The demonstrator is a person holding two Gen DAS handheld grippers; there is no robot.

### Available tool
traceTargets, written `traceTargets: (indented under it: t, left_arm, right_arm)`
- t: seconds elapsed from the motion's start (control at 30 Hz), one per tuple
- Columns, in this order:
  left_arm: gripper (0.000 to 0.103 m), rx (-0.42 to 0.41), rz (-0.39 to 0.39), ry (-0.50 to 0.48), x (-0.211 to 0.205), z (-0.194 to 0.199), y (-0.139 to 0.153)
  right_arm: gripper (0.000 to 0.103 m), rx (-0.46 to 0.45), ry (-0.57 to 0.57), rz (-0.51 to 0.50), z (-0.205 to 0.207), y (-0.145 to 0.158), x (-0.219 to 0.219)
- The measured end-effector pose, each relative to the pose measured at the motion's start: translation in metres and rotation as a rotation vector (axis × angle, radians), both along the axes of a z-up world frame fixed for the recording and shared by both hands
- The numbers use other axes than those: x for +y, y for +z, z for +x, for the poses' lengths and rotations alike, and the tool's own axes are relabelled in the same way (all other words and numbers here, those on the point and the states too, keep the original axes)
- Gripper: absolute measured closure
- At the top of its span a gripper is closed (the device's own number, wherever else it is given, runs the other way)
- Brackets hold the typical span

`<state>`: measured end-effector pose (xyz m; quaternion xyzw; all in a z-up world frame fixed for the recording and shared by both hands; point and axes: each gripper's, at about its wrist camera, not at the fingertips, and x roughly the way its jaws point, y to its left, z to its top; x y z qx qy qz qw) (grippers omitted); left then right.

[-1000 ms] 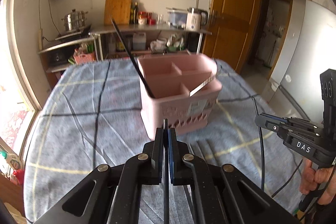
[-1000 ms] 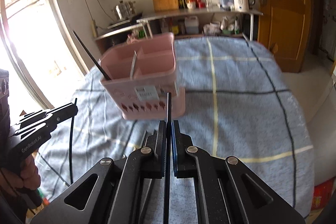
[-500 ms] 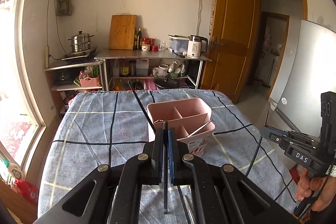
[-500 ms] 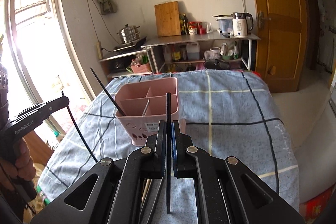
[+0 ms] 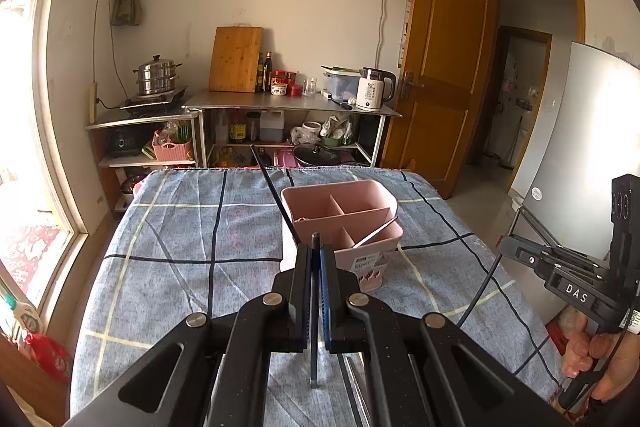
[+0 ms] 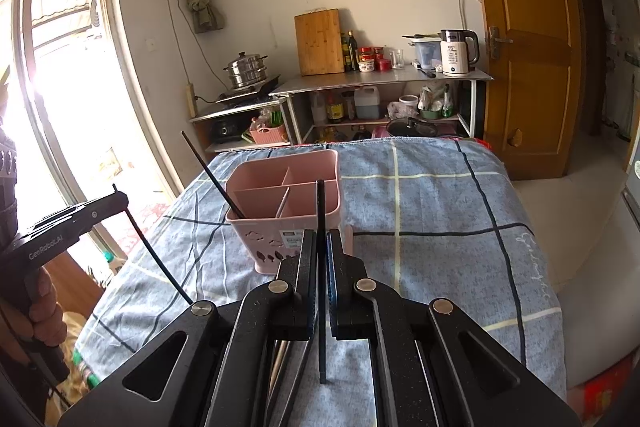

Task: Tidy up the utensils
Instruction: 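Lift the chopsticks with both tools and carry them above the pink basket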

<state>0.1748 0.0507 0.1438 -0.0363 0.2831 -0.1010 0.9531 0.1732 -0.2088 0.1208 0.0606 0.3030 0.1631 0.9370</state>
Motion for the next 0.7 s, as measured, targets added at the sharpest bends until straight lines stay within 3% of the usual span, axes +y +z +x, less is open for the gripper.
traceTargets:
  t: [0.7]
  left_arm:
    - [0.099,-0.02,-0.047,-0.035,-0.001,-0.027,0.033]
  right_arm:
    - [0.098,-0.066,0.015,0.007,-0.021,0.029,0.0]
